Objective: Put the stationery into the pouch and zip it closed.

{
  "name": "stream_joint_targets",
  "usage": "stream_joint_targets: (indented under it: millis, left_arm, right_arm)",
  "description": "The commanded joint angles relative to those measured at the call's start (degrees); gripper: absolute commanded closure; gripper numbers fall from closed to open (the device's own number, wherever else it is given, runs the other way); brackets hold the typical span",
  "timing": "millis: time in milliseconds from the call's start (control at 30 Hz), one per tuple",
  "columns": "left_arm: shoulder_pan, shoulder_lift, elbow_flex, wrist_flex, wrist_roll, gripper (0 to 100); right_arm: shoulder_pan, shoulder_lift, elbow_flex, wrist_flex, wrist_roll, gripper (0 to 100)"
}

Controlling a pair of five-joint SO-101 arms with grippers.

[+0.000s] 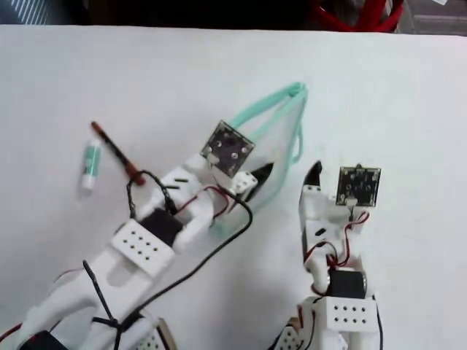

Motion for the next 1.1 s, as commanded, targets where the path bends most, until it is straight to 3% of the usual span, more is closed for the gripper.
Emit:
stream_joint_targets:
  millis: [0,1067]
  left_arm:
    - [0.66,-0.92,-0.53,-0.26,-0.09,79]
    - [0.92,-0.84,-0.53,-0.35,-0.18,79]
  right_arm:
    - [-0.31,-0.48,-0.35,-1.36,0.70,74.4]
    - [-5.58,-3.30,4.57,-6.20,4.40,74.4]
